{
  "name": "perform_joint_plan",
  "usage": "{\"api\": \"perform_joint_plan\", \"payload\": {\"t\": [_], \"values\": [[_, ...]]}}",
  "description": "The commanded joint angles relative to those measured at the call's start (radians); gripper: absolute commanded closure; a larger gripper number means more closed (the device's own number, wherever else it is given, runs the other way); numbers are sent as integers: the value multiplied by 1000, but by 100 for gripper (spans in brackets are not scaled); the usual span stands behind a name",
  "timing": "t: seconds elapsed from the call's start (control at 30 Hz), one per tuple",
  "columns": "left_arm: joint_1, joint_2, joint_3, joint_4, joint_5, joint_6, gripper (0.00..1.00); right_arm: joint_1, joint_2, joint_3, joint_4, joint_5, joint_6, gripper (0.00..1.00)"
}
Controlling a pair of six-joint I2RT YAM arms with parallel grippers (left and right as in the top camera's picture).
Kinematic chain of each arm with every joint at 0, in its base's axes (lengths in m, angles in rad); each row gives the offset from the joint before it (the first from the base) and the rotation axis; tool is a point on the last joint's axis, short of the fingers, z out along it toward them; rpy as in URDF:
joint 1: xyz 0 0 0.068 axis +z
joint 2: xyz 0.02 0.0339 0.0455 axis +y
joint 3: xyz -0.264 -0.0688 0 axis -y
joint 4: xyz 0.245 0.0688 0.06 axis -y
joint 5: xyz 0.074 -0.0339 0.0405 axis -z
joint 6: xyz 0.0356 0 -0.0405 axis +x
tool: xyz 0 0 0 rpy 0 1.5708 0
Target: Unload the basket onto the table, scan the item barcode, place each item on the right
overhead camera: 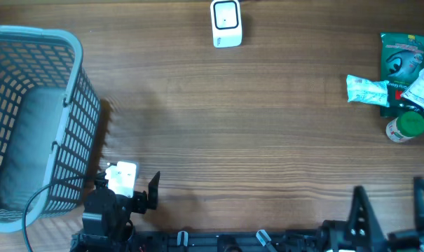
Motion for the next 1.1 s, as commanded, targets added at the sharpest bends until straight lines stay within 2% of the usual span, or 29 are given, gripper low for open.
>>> {"api": "perform_joint_plan", "payload": {"t": [0.0,0.17,0.27,0.6,0.67,0.77,1.07], "values": [[4,-5,-2,2,11,19,0,6,-122,-277,216,10,63,0],[4,-5,-2,2,11,19,0,17,-158,-626,560,6,93,0],[4,-5,-2,2,11,19,0,39,-175,-783,710,14,88,0],[4,-5,-2,2,11,19,0,39,-176,-1103,949,37,89,0],[4,-5,-2,2,11,19,0,39,-176,-1155,978,37,91,0],[4,-5,-2,2,11,19,0,38,-177,-1153,918,37,93,0],[4,-5,-2,2,11,19,0,32,-175,-1153,918,37,93,0]]}}
